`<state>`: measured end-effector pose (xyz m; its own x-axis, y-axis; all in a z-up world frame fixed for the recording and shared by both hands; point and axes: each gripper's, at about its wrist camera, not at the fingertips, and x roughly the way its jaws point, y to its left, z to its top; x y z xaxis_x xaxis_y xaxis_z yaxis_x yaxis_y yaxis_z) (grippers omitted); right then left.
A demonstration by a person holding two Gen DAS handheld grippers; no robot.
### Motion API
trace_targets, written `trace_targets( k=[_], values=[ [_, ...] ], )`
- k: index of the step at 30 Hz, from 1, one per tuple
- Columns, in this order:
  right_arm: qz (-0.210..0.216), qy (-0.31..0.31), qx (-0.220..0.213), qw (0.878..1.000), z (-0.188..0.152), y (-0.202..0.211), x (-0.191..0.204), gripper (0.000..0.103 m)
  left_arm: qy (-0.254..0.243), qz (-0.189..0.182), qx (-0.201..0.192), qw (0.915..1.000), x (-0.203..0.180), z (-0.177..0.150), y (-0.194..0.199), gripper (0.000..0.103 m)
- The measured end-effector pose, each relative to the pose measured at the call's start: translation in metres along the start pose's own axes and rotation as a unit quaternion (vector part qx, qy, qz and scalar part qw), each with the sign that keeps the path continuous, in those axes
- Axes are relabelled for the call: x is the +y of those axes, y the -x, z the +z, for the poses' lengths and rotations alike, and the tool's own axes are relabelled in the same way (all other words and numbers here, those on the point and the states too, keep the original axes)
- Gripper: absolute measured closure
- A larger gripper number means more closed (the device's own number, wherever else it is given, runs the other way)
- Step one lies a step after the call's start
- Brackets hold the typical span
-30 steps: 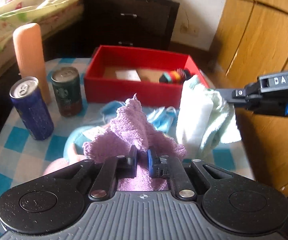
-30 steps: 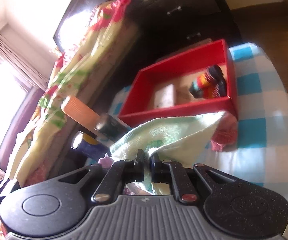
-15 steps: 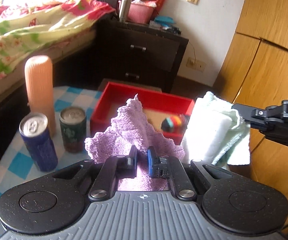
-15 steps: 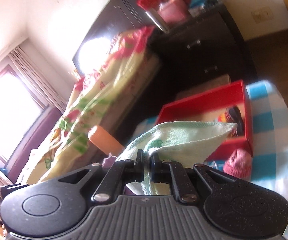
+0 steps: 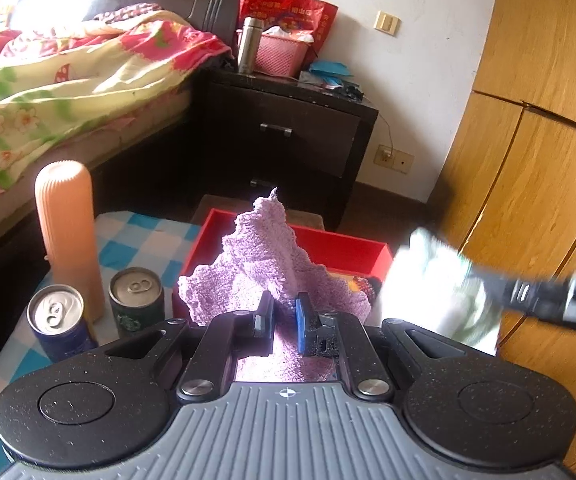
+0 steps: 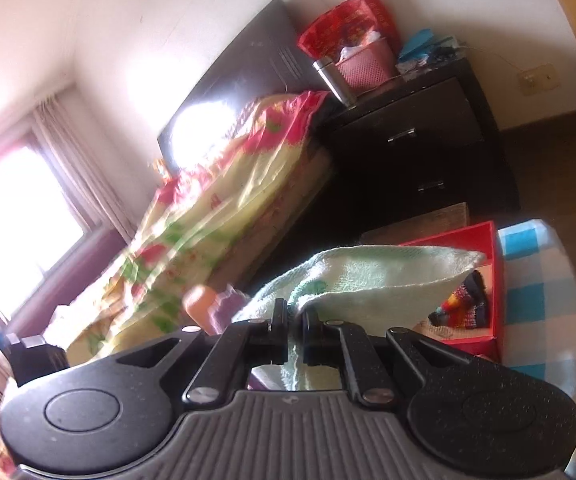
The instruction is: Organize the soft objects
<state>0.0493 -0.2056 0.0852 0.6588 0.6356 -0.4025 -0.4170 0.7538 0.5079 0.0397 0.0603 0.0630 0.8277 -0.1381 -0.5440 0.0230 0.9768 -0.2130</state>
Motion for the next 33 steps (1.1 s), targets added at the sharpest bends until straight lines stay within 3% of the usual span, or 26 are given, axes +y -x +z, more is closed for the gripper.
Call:
trace_targets(
  k=[3, 5, 6, 7, 8, 10, 12, 13, 15, 16, 17, 18, 20, 21, 23, 25, 28, 33],
  values=[
    [0.047, -0.065, 0.065, 0.995, -0.016, -0.018, -0.019, 0.103, 0.009, 0.003, 0.004, 1.0, 0.006, -0.001, 0.0, 0.095],
    [-0.048, 0.008, 0.085, 0.995, -0.03, -0.033, -0.012, 0.103, 0.009, 0.005, 0.005, 0.9999, 0.007, -0.003, 0.0, 0.095],
    [-0.03, -0.027, 0.105, 0.994, -0.034, -0.037, -0.019, 0.103, 0.008, 0.003, 0.006, 0.9999, 0.008, -0.003, 0.001, 0.095],
    [0.017, -0.068, 0.115, 0.991, -0.035, -0.037, -0.025, 0.103, 0.008, 0.003, 0.005, 1.0, 0.009, -0.003, 0.001, 0.095],
    [0.03, -0.063, 0.106, 0.992, -0.033, -0.032, -0.021, 0.103, 0.007, 0.005, 0.003, 1.0, 0.009, -0.003, 0.002, 0.095],
    [-0.004, -0.017, 0.079, 0.997, -0.026, -0.025, -0.012, 0.103, 0.01, 0.009, 0.001, 0.9999, 0.011, -0.002, 0.002, 0.095],
    [0.072, -0.108, 0.088, 0.988, -0.02, -0.019, -0.027, 0.103, 0.013, 0.007, 0.001, 0.9999, 0.013, -0.001, 0.003, 0.095],
    [0.081, -0.096, 0.076, 0.989, -0.017, -0.013, -0.021, 0.103, 0.013, 0.009, 0.0, 0.9999, 0.014, -0.001, 0.003, 0.094],
    [0.019, 0.003, 0.035, 0.999, -0.011, -0.003, 0.001, 0.103, 0.018, 0.014, 0.001, 0.9997, 0.015, -0.001, 0.002, 0.094],
    [0.012, -0.011, 0.046, 0.999, -0.011, -0.007, -0.004, 0.103, 0.02, 0.012, 0.003, 0.9997, 0.015, -0.002, 0.002, 0.094],
    [0.043, -0.073, 0.07, 0.994, -0.012, -0.012, -0.017, 0.103, 0.02, 0.01, 0.003, 0.9997, 0.015, -0.002, 0.002, 0.094],
    [0.065, -0.085, 0.071, 0.992, -0.014, -0.009, -0.017, 0.103, 0.018, 0.01, 0.002, 0.9998, 0.015, -0.002, 0.003, 0.094],
    [0.017, 0.012, 0.033, 0.999, -0.013, 0.001, 0.007, 0.103, 0.016, 0.014, 0.001, 0.9998, 0.015, -0.002, 0.002, 0.094],
    [0.007, 0.012, 0.04, 0.999, -0.013, -0.005, 0.003, 0.103, 0.019, 0.014, 0.003, 0.9997, 0.015, -0.002, 0.001, 0.094],
    [0.032, -0.086, 0.077, 0.993, -0.016, -0.015, -0.023, 0.103, 0.019, 0.009, 0.005, 0.9998, 0.015, -0.002, 0.002, 0.094],
    [0.033, -0.037, 0.037, 0.998, -0.006, 0.006, -0.005, 0.103, 0.011, 0.012, 0.0, 0.9999, 0.014, -0.002, 0.003, 0.093],
    [0.063, -0.044, -0.009, 0.997, 0.013, 0.027, -0.001, 0.103, 0.022, 0.012, 0.003, 0.9997, 0.017, -0.001, 0.001, 0.093],
    [0.046, -0.04, -0.001, 0.998, 0.007, 0.02, 0.001, 0.103, 0.015, 0.009, 0.005, 0.9998, 0.013, -0.003, 0.001, 0.093]
  ],
)
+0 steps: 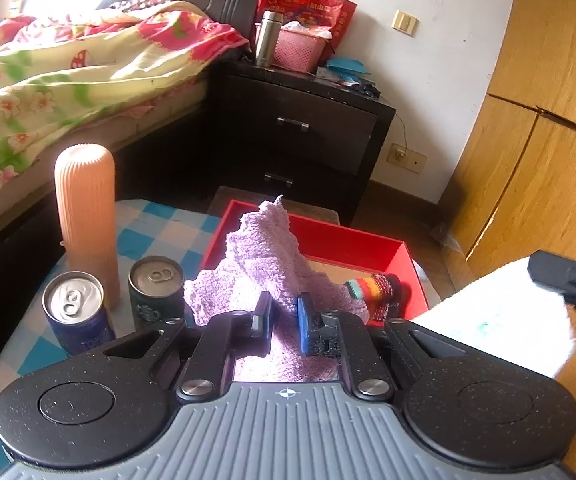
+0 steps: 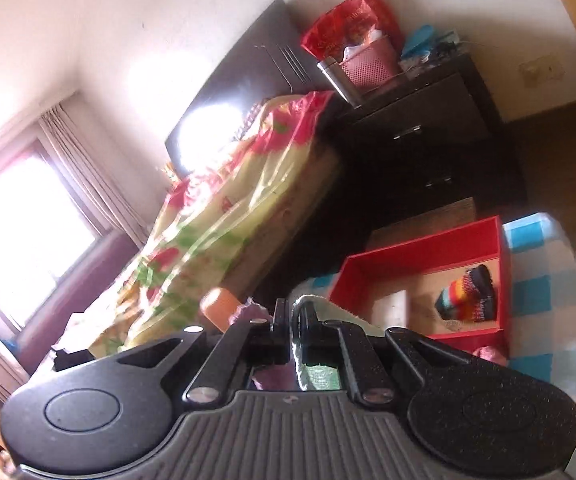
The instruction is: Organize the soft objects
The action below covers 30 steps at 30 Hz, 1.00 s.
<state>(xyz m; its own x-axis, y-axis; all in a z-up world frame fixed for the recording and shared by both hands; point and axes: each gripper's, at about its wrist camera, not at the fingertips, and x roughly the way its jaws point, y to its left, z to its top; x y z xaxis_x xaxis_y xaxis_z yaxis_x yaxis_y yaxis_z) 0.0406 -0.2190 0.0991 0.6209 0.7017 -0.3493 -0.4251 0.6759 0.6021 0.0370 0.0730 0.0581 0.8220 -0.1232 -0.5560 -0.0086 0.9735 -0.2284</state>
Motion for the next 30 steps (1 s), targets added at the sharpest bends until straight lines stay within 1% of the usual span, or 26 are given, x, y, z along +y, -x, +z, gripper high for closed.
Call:
trace_targets(
  k=[3, 6, 10, 12, 14, 15, 16, 17, 18, 19, 20, 22, 23, 24, 25, 26, 27, 29, 30],
  values=[
    [-0.002, -0.004, -0.009, 1.0, -0.002, 0.002, -0.001, 0.103, -0.004, -0.002, -0.003, 1.0, -0.001, 0.001, 0.001, 0.093],
    [0.008, -0.004, -0.04, 0.999, 0.01, 0.021, 0.002, 0.103, -0.002, -0.002, -0.007, 1.0, -0.002, 0.004, 0.001, 0.093],
    [0.01, 0.026, -0.079, 0.997, 0.028, 0.033, 0.021, 0.103, -0.006, -0.005, -0.015, 0.9998, -0.008, 0.008, 0.002, 0.093],
    [0.007, 0.048, -0.085, 0.995, 0.033, 0.035, 0.031, 0.103, -0.011, -0.006, -0.019, 0.9997, -0.011, 0.009, 0.003, 0.092],
    [0.002, 0.063, -0.048, 0.997, 0.03, 0.028, 0.036, 0.103, -0.017, -0.006, -0.02, 0.9996, -0.012, 0.008, 0.004, 0.092],
    [-0.01, 0.069, -0.033, 0.997, 0.021, 0.022, 0.034, 0.103, -0.02, -0.005, -0.019, 0.9996, -0.012, 0.006, 0.004, 0.092],
    [-0.033, 0.092, -0.01, 0.995, 0.009, 0.014, 0.031, 0.103, -0.021, -0.004, -0.017, 0.9996, -0.012, 0.005, 0.003, 0.092],
    [-0.068, 0.12, 0.023, 0.99, -0.004, 0.002, 0.025, 0.075, -0.019, -0.007, -0.014, 0.9997, -0.01, 0.005, 0.002, 0.092],
    [-0.115, 0.132, 0.054, 0.983, -0.019, -0.013, 0.014, 0.061, -0.015, -0.011, -0.009, 0.9998, -0.009, 0.004, 0.001, 0.092],
    [-0.154, 0.131, 0.075, 0.977, -0.033, -0.029, -0.001, 0.05, -0.013, -0.014, -0.004, 0.9998, -0.009, 0.003, -0.001, 0.091],
    [-0.173, 0.128, 0.103, 0.971, -0.044, -0.046, -0.017, 0.05, -0.013, -0.015, -0.002, 0.9998, -0.009, 0.002, -0.003, 0.091],
    [-0.175, 0.131, 0.162, 0.962, -0.055, -0.076, -0.039, 0.05, -0.019, -0.015, 0.0, 0.9997, -0.011, 0.002, -0.004, 0.091],
    [-0.172, 0.131, 0.179, 0.96, -0.058, -0.086, -0.045, 0.05, -0.022, -0.017, 0.0, 0.9996, -0.012, 0.002, -0.004, 0.091],
    [-0.167, 0.139, 0.189, 0.958, -0.059, -0.095, -0.048, 0.051, -0.026, -0.019, 0.0, 0.9995, -0.013, 0.002, -0.005, 0.09],
    [-0.169, 0.155, 0.189, 0.955, -0.062, -0.103, -0.051, 0.05, -0.033, -0.017, 0.004, 0.9993, -0.014, 0.001, -0.006, 0.087],
    [-0.183, 0.177, 0.186, 0.949, -0.066, -0.111, -0.053, 0.05, -0.046, -0.016, 0.016, 0.9987, -0.015, 0.0, -0.01, 0.084],
    [-0.197, 0.189, 0.195, 0.942, -0.069, -0.118, -0.057, 0.05, -0.062, -0.012, 0.033, 0.9975, -0.016, -0.003, -0.016, 0.083],
    [-0.204, 0.184, 0.219, 0.936, -0.076, -0.128, -0.068, 0.05, -0.078, -0.006, 0.056, 0.9954, -0.015, -0.013, -0.03, 0.081],
    [-0.202, 0.181, 0.233, 0.934, -0.08, -0.132, -0.072, 0.05, -0.088, -0.005, 0.081, 0.9927, -0.015, -0.017, -0.041, 0.079]
  ],
)
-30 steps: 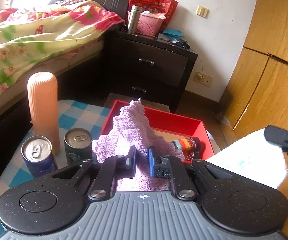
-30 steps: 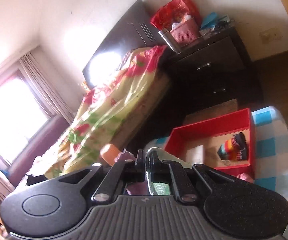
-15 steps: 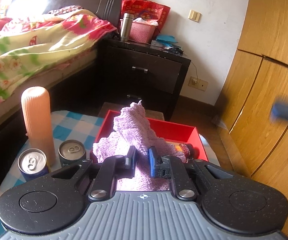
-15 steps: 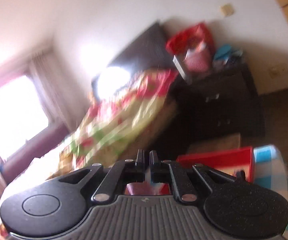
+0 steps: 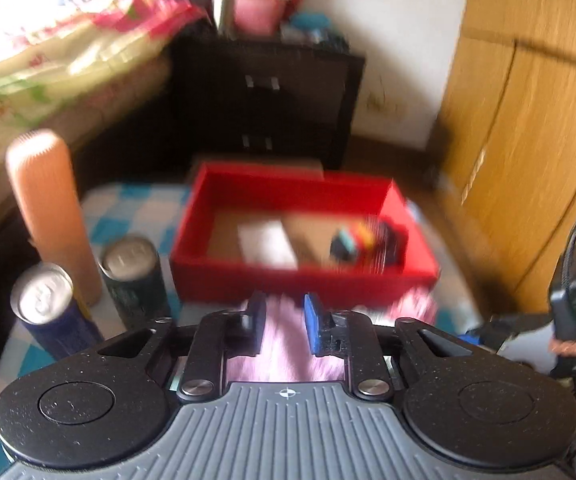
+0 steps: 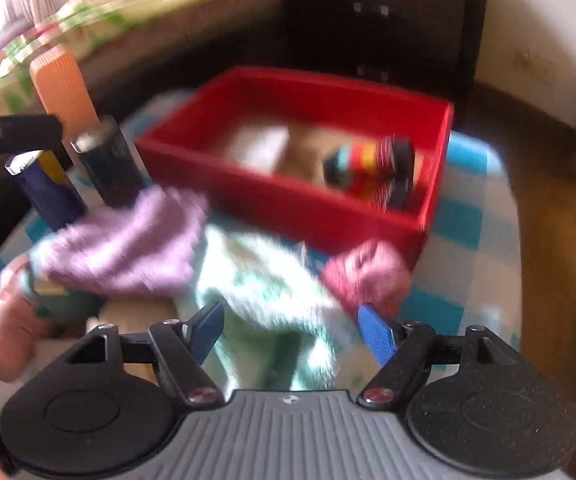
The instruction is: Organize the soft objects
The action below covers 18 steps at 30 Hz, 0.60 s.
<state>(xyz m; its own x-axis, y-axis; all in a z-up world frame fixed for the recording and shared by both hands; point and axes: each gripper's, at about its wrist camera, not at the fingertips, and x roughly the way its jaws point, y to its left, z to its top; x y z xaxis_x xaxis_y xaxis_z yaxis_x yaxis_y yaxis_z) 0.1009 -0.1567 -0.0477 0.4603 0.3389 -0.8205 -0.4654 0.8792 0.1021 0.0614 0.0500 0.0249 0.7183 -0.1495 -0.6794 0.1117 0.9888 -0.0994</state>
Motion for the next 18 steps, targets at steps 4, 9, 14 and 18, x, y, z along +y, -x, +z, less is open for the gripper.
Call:
trace_targets(
  k=[4, 9, 14, 18],
  values=[
    [-0.017, -0.003, 0.042, 0.999, -0.014, -0.016, 0.003, 0.075, -0.008, 0.011, 0.09, 0.9958, -0.001, -0.011, -0.048, 0.06],
    [0.032, -0.073, 0.042, 0.996, -0.009, -0.006, -0.019, 0.103, -0.078, 0.052, 0.144, 0.9852, -0.013, -0.023, -0.085, 0.094],
    [0.089, -0.12, 0.003, 0.989, 0.0, 0.017, -0.033, 0.103, -0.052, 0.03, 0.134, 0.9892, -0.002, -0.013, -0.066, 0.102],
    [0.122, -0.134, -0.044, 0.982, 0.013, 0.038, -0.03, 0.103, -0.04, 0.022, 0.1, 0.994, -0.001, 0.006, -0.036, 0.103]
  ],
)
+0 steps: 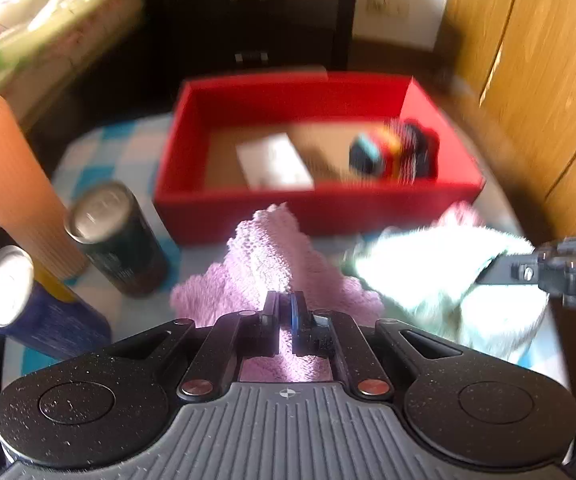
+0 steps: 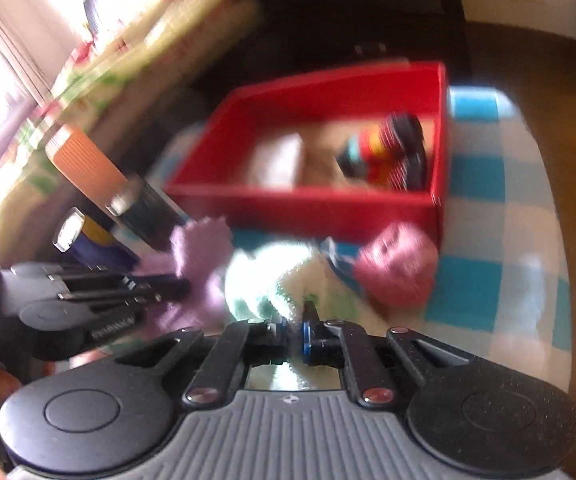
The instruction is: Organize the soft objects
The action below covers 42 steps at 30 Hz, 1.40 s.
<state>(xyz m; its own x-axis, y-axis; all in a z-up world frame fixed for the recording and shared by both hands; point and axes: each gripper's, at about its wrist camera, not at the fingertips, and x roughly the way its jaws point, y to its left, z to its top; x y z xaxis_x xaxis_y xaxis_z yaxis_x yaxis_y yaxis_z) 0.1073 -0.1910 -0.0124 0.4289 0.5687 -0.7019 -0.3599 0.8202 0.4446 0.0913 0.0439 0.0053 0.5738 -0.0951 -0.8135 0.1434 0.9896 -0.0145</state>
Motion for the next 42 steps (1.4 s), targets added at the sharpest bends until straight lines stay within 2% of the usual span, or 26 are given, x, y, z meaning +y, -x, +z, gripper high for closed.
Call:
trace_targets(
  k=[5, 10, 16, 20, 23, 29, 37, 42],
  values=[
    [0.045, -0.02, -0.054, 0.997, 0.009, 0.035, 0.006, 0.103, 0.04, -0.037, -0.051, 0.9972, 0.007, 0.017, 0.043, 0.103],
    [0.065, -0.026, -0.14, 0.988, 0.023, 0.085, 0.021, 0.103, 0.065, -0.031, -0.115, 0.9908, 0.004, 0.035, 0.075, 0.102],
    [0.019, 0.004, -0.235, 0.972, 0.04, 0.127, 0.042, 0.103, 0.066, 0.006, -0.172, 0.9829, -0.005, 0.055, 0.089, 0.102],
    [0.004, 0.018, -0.27, 0.963, 0.054, 0.131, 0.052, 0.103, 0.063, 0.013, -0.194, 0.9789, -0.005, 0.069, 0.086, 0.101],
    [-0.016, 0.026, -0.307, 0.951, 0.064, 0.136, 0.057, 0.103, 0.056, 0.02, -0.211, 0.9756, -0.006, 0.079, 0.079, 0.101],
    [-0.031, 0.029, -0.328, 0.944, 0.084, 0.133, 0.059, 0.103, 0.054, 0.025, -0.21, 0.976, -0.003, 0.096, 0.065, 0.101],
    [-0.045, 0.038, -0.297, 0.953, 0.102, 0.099, 0.061, 0.103, 0.046, 0.035, -0.202, 0.9777, -0.004, 0.113, 0.05, 0.101],
    [-0.072, 0.055, -0.305, 0.948, 0.114, 0.095, 0.062, 0.103, 0.048, 0.038, -0.201, 0.9777, -0.004, 0.121, 0.042, 0.101]
  ],
)
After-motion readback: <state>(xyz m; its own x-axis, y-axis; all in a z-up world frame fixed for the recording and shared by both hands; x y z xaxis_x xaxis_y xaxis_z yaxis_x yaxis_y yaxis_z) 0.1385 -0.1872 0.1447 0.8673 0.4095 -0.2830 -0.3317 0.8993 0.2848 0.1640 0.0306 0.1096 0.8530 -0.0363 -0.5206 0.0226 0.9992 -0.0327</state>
